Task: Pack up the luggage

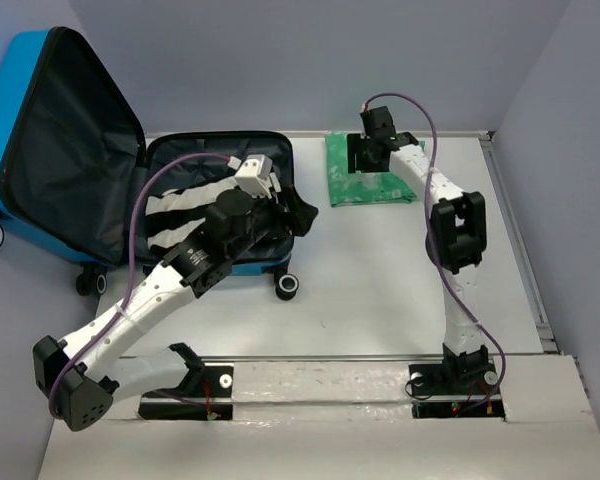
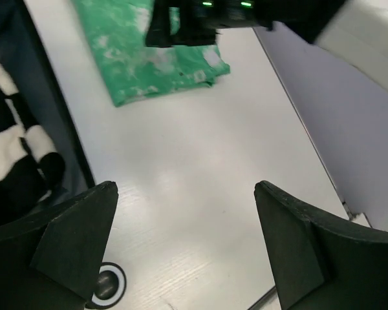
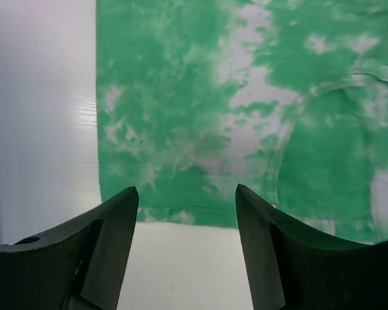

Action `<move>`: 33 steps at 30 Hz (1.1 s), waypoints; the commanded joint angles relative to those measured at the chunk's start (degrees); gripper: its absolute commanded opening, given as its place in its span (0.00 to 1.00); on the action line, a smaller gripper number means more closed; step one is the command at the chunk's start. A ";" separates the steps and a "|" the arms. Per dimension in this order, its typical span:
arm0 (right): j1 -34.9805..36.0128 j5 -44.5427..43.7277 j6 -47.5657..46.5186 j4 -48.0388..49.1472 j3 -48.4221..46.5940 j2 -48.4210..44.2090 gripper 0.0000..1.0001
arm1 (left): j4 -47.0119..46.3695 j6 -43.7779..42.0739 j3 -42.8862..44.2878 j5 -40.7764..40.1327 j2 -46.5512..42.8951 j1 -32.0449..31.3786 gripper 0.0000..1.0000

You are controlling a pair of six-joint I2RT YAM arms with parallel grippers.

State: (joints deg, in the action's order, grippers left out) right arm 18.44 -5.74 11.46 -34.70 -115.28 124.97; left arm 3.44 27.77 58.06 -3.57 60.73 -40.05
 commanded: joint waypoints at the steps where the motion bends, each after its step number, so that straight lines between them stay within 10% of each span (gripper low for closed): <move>1: 1.25 1.69 -4.70 -7.74 -10.56 9.84 0.69 | -7.74 0.88 -1.72 -4.51 2.19 -5.20 0.98; 6: 1.25 -2.51 -4.08 -9.33 -10.67 16.44 0.57 | -9.77 0.45 -2.08 -4.25 5.01 -6.97 0.98; 8: 1.25 -5.85 -1.90 -9.25 -5.85 15.93 0.29 | -9.86 -0.08 -1.55 -4.69 6.15 -7.14 0.98; 12: 1.25 -5.25 1.01 -2.95 11.32 7.86 0.07 | -10.30 -0.61 -0.58 -5.83 7.21 -7.15 0.98; 22: 0.20 -3.66 10.50 10.72 53.93 -22.38 0.07 | -11.62 0.18 3.10 -5.57 16.94 -8.46 0.98; 33: -4.19 0.90 13.23 14.83 61.75 -42.16 0.75 | -13.55 12.03 8.47 -12.68 33.83 -10.92 0.98</move>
State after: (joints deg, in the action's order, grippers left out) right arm 16.29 -6.57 23.03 -21.56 -55.35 88.92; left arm -5.76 33.43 63.68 -10.39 92.66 -50.96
